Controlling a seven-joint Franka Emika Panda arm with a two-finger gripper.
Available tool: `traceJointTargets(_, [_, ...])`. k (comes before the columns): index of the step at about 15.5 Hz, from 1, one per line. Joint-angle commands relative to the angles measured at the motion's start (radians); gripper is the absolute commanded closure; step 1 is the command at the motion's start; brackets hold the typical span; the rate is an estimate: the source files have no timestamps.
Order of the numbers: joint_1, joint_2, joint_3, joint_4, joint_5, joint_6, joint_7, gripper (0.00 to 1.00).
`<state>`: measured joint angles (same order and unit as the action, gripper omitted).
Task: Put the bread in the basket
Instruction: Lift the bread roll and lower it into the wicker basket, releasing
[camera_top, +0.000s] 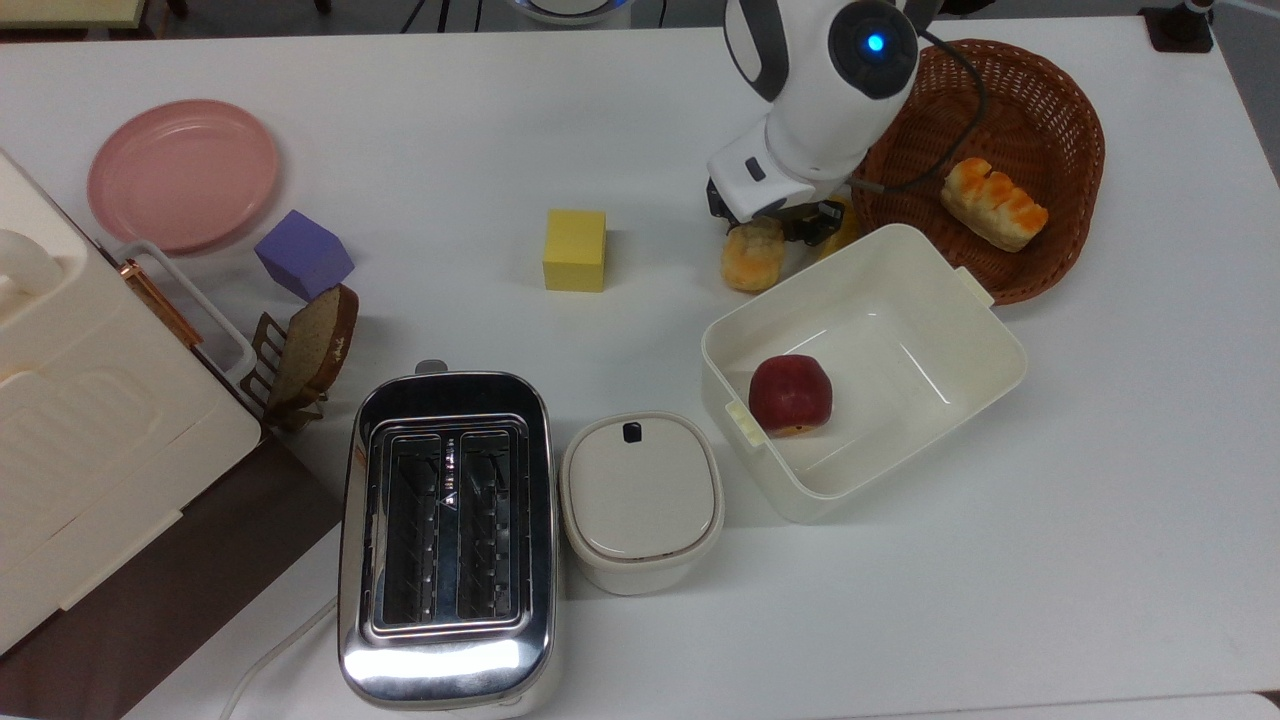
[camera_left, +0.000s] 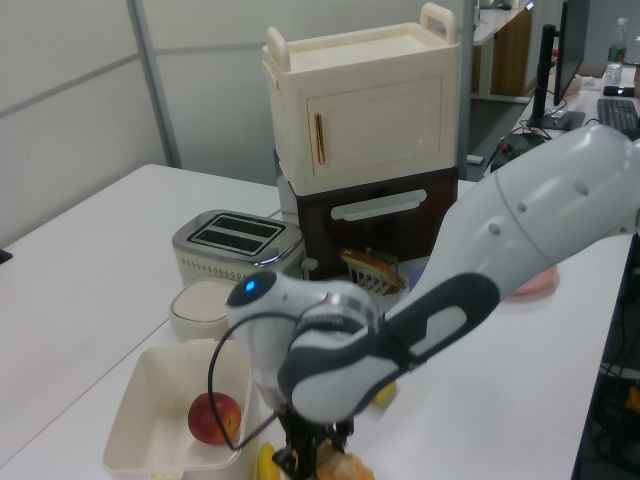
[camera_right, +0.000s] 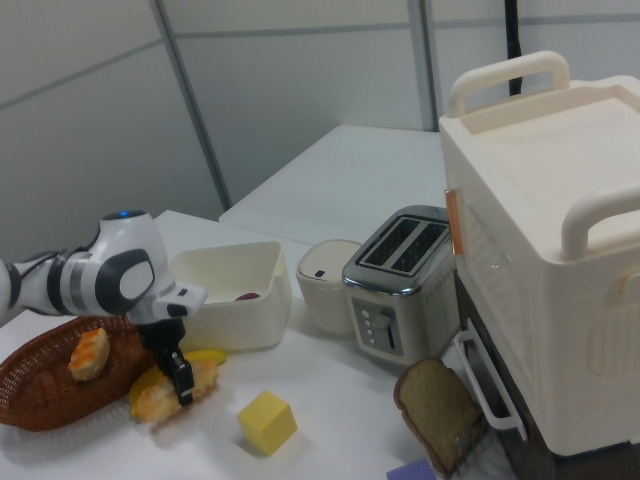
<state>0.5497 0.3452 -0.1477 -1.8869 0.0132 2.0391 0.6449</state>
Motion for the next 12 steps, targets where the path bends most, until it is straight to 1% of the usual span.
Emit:
traceJointTargets(1, [-0.020,-0.190,-0.019,0.003,0.001,-0.175,-0.132,1.00])
traceJointTargets(3, [-0.010,-0.233,-0.024,0.064,0.001,-0.264,-0.134,0.98])
traceJointTargets(4, [0.005,-0.232,-0.018,0.095,0.002,-0.276,-0.122,0.97])
traceJointTargets(5, [0.033,-0.224,-0.016,0.118,0.002,-0.266,-0.078,0.96])
traceJointTargets(7, [0.140,-0.204,-0.021,0.152,-0.012,-0.238,0.039,0.93])
traceJointTargets(8, [0.195,-0.199,-0.023,0.157,-0.028,-0.228,0.085,0.87])
traceJointTargets(9, [0.243,-0.190,-0.024,0.164,-0.039,-0.224,0.146,0.78])
traceJointTargets(11, [0.297,-0.151,-0.023,0.181,-0.055,-0.221,0.252,0.57])
traceJointTargets(12, [0.314,-0.117,-0.023,0.193,-0.055,-0.221,0.286,0.25])
